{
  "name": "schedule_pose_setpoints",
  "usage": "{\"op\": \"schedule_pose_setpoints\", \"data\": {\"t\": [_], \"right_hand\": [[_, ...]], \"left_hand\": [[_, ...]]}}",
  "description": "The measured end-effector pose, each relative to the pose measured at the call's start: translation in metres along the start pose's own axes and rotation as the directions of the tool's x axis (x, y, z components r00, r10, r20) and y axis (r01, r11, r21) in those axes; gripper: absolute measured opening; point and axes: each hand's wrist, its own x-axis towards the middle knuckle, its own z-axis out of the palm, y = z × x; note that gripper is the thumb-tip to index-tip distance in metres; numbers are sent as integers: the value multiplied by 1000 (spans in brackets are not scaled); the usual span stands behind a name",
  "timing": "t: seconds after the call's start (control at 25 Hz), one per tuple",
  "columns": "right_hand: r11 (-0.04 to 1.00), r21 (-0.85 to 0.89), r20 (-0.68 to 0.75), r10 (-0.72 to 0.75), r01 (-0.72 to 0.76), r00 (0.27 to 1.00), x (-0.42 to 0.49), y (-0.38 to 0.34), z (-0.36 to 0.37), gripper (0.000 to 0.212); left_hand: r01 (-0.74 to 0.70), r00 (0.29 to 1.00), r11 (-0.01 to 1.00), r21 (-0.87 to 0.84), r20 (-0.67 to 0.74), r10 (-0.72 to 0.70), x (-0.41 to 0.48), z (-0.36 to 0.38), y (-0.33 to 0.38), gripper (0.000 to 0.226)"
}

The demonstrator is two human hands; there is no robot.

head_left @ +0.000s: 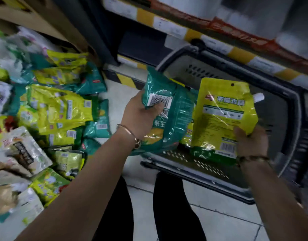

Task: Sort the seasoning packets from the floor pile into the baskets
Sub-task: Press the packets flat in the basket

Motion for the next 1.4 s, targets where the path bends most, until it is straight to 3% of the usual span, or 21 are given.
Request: {"op": "schedule_pose_setpoints", "data": {"t": [0.16, 0.32, 0.56, 0.72, 0.84, 0.92, 1.0, 1.08, 1.12, 1.2, 1.4], "right_hand": [[993, 3, 54, 122, -122, 991, 35, 31, 32, 33], [962, -55, 93, 273, -269, 958, 66, 63, 79, 32], [927, 30, 105, 369, -374, 923, 74, 106, 134, 43], [973, -9, 18, 232, -232, 973, 72, 115, 136, 68], [971, -226, -71, -97, 78, 993, 67, 112, 127, 86], [892, -349, 173, -241, 289, 955, 66, 103, 127, 100], [793, -400, 464, -256, 459, 848, 66, 96, 131, 111], [722, -418, 635, -202, 551, 746, 64, 95, 140, 122], [695, -437, 674, -168, 571, 719, 63, 96, 145, 126], [660, -487, 687, -115, 572, 717, 64, 98, 155, 132], [631, -558, 636, -91, 539, 766, 60, 103, 177, 140]], "left_hand": [[136, 989, 973, 186, 36, -145, 48, 61, -20, 43], [302, 942, 922, 243, 74, -328, 88, 99, -70, 34], [531, 847, 847, 14, -24, -531, 94, 121, -148, 37], [548, 831, 835, -45, -89, -550, 99, 118, -153, 36], [419, 905, 832, 363, -248, -347, 94, 116, -142, 50], [206, 977, 759, 617, -178, -121, 82, 117, -138, 73], [-95, 994, 556, 826, 113, 3, 72, 125, -138, 93], [-311, 930, 337, 889, 357, -85, 71, 135, -147, 108], [-351, 906, 265, 898, 398, -146, 73, 139, -153, 113], [-359, 896, 202, 911, 397, -198, 78, 142, -167, 121], [-342, 926, 114, 933, 355, -127, 84, 147, -191, 119]]}}
